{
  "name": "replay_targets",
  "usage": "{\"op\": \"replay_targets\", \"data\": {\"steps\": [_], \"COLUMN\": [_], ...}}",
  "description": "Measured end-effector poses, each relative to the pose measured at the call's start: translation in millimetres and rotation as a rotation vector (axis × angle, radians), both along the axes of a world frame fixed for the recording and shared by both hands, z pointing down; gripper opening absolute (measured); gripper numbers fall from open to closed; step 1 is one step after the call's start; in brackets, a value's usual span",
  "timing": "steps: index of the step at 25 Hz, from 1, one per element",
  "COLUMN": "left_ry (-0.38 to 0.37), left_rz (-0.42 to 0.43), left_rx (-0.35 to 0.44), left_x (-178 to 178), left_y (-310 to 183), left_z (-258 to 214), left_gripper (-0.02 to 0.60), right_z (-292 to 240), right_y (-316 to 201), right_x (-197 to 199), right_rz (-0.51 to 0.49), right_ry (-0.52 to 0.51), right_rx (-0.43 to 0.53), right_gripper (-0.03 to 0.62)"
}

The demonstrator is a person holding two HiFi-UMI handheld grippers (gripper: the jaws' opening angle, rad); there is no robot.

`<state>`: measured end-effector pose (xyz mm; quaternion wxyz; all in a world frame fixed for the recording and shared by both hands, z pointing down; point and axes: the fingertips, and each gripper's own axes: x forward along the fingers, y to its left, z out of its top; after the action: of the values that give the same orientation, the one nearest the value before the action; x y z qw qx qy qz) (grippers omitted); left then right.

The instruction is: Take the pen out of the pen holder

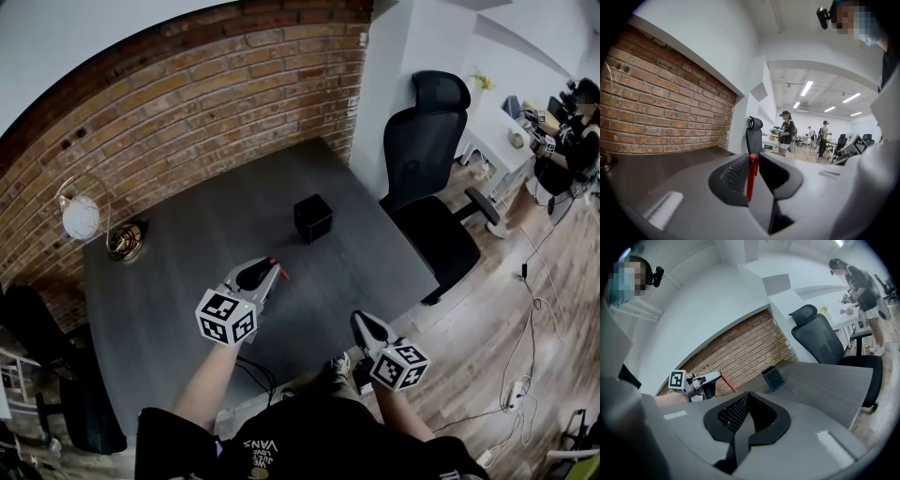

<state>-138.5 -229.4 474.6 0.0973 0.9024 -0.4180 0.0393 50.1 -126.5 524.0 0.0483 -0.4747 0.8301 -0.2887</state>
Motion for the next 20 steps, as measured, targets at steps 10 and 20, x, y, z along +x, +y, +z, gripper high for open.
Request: {"op": "replay_targets", "data": {"steps": [10, 20], "left_ry": [0.012, 0.055], "left_rz": [-0.026, -0.078], "left_rx": [-0.057, -0.112], "left_x": [-30, -61], "left_y": [61, 108], "left_z": [38, 59], "left_gripper": [0.121, 0.121], "right_z": [16, 22], "right_y": [40, 63], "right_x": [-29, -57], "right_rz": [0.015, -0.007], "right_ry": [0.008, -0.003], "right_rx": [-0.027, -0.035], "right_gripper": [0.002, 0.002]}}
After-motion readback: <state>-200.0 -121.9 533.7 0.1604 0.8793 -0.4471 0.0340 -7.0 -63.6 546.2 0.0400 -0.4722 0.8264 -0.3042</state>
